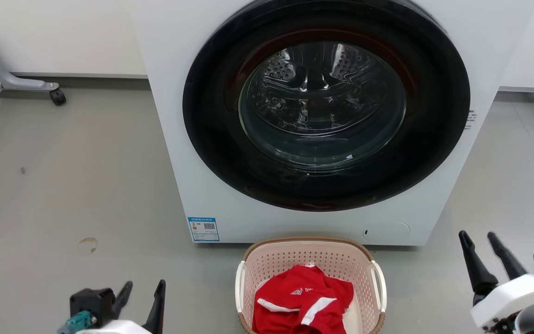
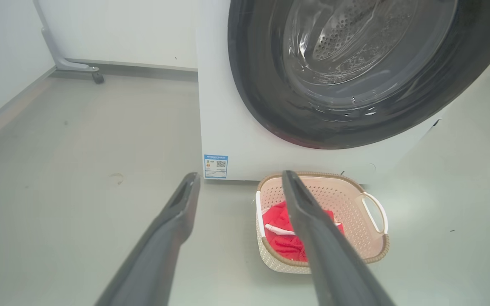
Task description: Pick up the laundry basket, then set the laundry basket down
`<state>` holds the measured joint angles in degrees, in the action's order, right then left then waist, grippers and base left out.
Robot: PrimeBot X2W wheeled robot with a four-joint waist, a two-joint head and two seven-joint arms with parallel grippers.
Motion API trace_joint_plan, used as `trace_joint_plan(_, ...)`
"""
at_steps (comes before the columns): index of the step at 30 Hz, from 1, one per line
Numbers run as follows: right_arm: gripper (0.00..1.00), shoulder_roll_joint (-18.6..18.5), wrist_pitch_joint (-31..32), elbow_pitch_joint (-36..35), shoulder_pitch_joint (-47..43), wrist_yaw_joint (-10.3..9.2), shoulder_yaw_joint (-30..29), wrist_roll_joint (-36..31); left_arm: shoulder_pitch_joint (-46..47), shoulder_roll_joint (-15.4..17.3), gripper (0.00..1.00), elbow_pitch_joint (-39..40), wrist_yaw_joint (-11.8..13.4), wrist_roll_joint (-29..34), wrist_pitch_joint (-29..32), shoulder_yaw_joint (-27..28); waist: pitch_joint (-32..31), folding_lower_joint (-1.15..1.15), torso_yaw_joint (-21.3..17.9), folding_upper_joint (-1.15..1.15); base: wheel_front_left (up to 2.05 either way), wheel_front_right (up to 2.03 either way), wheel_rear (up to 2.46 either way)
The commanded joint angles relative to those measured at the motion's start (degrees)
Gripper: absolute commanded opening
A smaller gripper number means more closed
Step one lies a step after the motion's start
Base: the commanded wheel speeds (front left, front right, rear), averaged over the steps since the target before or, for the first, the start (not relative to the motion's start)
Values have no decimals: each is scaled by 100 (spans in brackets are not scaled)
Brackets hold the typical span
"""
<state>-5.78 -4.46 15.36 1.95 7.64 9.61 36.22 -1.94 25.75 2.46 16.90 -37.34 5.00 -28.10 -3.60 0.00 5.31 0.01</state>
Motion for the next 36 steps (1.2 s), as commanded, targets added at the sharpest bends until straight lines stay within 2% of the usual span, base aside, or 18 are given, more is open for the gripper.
trace_joint_plan(1, 0, 17, -2, 34, -5, 1, 8, 3, -10, -14, 0, -28, -1, 1, 3, -9, 0, 0, 0, -1, 0, 0, 0)
trace_joint_plan(5, 0, 101, 18, 124, -64, 1, 2, 106, -71, -143, 0, -143, -35, -101, 7, 4, 8, 1, -5, -1, 0, 0, 0)
trace_joint_plan(10, 0, 109, 67, 105, -50, 0, -62, 330, -48, -225, 0, -192, -133, -329, 7, 142, 10, 13, -32, -1, 0, 0, 0)
trace_joint_plan(14, 0, 115, 100, 103, -32, 0, -113, 510, -15, -291, 0, -249, -211, -509, 8, 250, 33, 1, -49, -1, 0, 0, 0)
trace_joint_plan(36, 0, 149, 292, 62, 62, -3, -403, 1494, 162, -662, 0, -561, -651, -1488, 21, 852, 101, 0, -142, -1, 0, 0, 0)
